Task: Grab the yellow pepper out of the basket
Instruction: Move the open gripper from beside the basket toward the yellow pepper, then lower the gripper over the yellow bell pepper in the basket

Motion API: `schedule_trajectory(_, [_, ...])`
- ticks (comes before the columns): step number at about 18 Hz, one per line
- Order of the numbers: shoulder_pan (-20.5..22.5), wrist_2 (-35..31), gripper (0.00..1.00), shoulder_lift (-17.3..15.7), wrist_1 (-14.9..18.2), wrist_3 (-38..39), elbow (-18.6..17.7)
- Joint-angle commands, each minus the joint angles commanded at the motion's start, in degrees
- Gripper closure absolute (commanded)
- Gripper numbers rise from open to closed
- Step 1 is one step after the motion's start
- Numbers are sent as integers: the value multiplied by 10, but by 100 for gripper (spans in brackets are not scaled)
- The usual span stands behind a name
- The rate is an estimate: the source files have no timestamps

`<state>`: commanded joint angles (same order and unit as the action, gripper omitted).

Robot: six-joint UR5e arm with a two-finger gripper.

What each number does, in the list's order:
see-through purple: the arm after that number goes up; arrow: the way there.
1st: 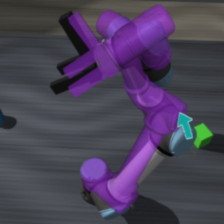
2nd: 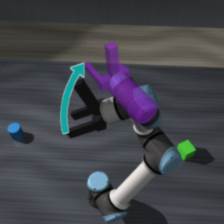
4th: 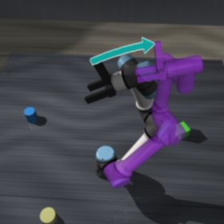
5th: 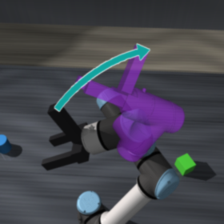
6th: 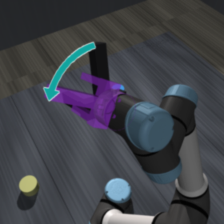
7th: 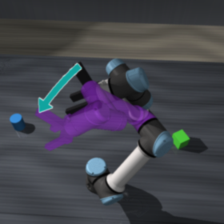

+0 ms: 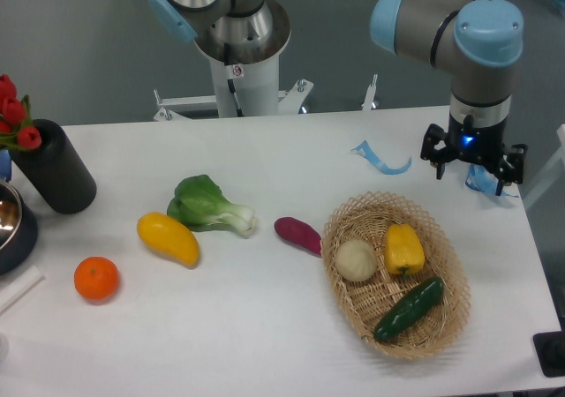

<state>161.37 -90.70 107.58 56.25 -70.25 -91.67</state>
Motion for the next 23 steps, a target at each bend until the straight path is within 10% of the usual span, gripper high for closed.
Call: schedule_trajectory(23, [-12,112,0,52,-5,171,-31])
